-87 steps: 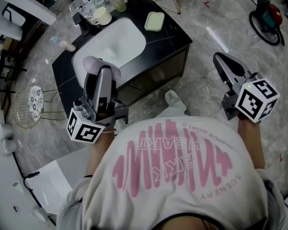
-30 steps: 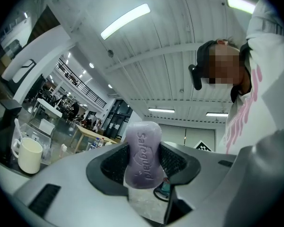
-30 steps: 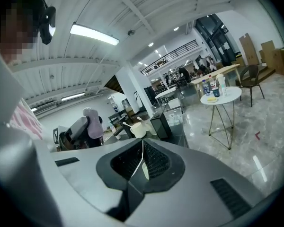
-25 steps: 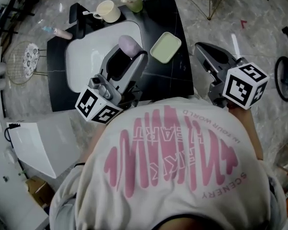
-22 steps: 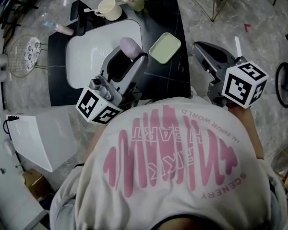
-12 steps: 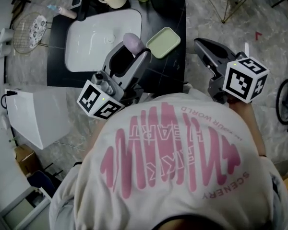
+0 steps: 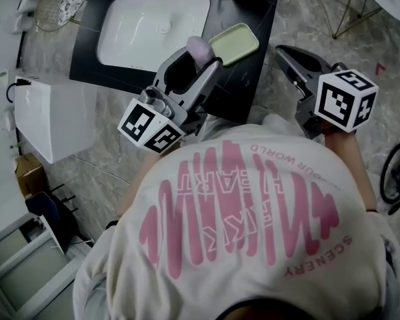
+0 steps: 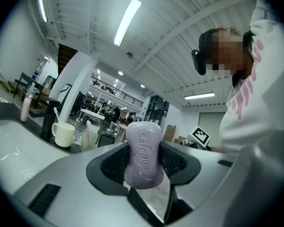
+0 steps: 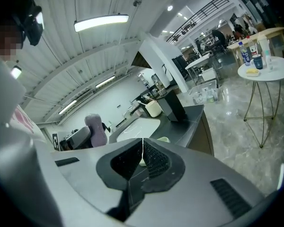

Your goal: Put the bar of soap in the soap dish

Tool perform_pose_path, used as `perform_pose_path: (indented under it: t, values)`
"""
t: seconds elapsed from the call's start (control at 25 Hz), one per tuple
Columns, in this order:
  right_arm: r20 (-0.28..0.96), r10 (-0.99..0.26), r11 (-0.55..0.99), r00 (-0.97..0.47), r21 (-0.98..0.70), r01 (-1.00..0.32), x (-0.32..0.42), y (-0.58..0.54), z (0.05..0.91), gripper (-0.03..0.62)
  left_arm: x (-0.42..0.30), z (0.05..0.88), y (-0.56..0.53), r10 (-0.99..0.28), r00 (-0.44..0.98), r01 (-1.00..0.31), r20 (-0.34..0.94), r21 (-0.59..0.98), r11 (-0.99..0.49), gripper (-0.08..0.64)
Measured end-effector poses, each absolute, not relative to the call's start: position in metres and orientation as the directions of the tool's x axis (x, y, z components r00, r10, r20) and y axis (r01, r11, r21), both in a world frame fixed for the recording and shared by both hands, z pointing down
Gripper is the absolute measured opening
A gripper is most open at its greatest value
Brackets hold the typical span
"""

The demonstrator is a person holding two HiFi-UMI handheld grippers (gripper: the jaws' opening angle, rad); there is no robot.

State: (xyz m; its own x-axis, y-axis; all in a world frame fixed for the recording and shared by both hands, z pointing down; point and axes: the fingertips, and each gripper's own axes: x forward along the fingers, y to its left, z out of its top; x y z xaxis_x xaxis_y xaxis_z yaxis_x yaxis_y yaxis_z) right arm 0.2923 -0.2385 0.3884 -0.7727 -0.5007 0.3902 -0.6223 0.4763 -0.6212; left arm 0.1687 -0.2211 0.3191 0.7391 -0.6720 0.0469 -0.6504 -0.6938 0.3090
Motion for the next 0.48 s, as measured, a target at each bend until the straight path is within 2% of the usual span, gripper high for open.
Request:
perform_pose_path:
  t: [0.48]
  values:
    - [0.378,-0.447,0.484,-0.811,-0.66,-0.575,0.294,-0.25,0.417,0.018,0.183,0.39,-0.241,-0.681,0.691,-0.723,0.244,0.273,-0.635,0.202]
